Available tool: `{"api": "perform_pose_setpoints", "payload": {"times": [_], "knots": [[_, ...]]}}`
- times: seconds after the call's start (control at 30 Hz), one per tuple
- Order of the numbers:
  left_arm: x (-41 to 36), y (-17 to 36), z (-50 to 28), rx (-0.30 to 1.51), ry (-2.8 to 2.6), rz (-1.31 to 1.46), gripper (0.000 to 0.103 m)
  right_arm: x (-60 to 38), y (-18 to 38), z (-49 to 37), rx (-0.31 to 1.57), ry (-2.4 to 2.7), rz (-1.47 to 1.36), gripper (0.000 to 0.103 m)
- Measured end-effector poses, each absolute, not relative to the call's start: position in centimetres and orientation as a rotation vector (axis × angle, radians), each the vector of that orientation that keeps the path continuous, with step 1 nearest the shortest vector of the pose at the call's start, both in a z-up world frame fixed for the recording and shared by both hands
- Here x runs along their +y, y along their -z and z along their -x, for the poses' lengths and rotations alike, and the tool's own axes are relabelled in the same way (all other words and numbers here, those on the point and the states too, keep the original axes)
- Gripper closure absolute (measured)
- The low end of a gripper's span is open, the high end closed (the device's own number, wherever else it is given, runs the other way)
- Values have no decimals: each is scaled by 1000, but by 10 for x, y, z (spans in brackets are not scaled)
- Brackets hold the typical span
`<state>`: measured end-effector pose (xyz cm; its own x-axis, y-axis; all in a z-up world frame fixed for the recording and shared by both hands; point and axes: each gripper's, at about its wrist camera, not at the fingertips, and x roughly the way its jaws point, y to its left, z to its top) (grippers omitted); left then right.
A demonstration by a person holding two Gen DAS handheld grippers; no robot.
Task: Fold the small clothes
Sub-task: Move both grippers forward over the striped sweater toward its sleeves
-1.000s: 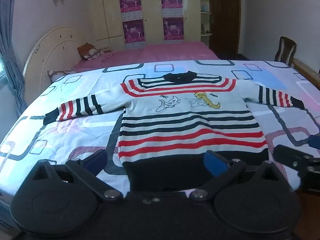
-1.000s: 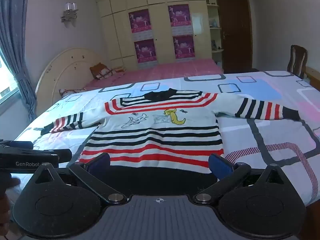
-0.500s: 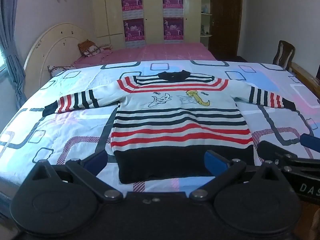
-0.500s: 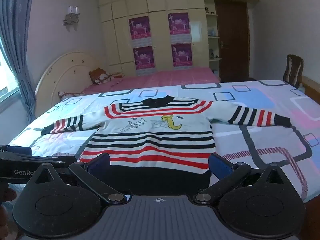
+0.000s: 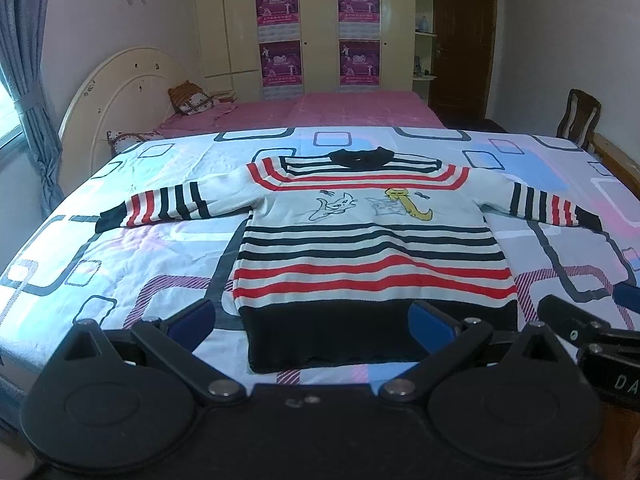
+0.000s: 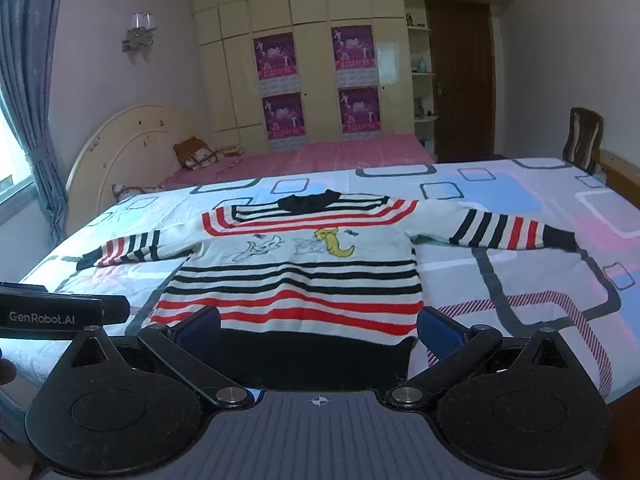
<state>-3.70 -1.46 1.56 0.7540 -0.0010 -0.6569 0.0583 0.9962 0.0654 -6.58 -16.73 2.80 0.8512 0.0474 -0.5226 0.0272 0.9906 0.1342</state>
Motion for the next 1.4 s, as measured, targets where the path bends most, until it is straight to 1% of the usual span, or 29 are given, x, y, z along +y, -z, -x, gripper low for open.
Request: {"api": "perform_pose_setpoints", "payload": {"times": [1.4], "knots": [[-15,-11,26,733,13,-72,0,-182,-25,57,555,-10,-181,0]]}}
